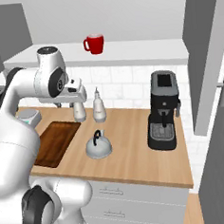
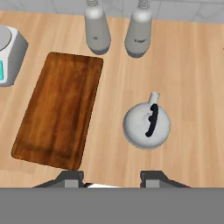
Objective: Pick the kettle from the counter and place it on the tray. Then pick the mug from the cabinet and place it on the tray. Then close the cabinet doors.
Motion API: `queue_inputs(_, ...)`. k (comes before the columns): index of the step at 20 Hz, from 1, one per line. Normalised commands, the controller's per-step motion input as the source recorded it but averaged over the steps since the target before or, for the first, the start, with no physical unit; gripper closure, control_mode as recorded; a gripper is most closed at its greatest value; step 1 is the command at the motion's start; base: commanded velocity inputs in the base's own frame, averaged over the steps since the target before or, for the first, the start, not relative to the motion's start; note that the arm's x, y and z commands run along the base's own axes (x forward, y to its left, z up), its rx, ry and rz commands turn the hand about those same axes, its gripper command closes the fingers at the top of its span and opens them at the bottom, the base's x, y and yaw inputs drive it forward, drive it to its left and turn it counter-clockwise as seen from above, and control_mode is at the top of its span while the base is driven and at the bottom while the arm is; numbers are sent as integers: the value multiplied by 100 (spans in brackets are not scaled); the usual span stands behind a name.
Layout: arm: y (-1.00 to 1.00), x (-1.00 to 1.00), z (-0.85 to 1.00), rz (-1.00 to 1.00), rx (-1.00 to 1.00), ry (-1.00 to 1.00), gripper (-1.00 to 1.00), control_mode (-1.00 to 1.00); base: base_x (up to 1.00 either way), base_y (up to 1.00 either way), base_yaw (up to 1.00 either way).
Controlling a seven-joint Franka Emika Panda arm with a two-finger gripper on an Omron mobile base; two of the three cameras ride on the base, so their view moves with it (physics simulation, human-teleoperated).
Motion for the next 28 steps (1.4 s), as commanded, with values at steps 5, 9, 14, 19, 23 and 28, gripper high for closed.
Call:
queue_inputs(5,0,0,0,0,0,0,-100,-100,0,0,0)
queue_inputs(9,-6,-22,-24,0,0,0,-100,-100,0,0,0)
queue_inputs(14,-44,-73,-39,-8,0,-2,-100,-100,0,0,0)
queue_inputs(19,-34,-33,-39,-14,0,0,-100,-100,0,0,0)
queue_inputs(23,-8,1,-38,-9,-1,0,-100,-100,0,0,0)
queue_inputs(28,-5,24,-27,-2,0,0,-100,-100,0,0,0)
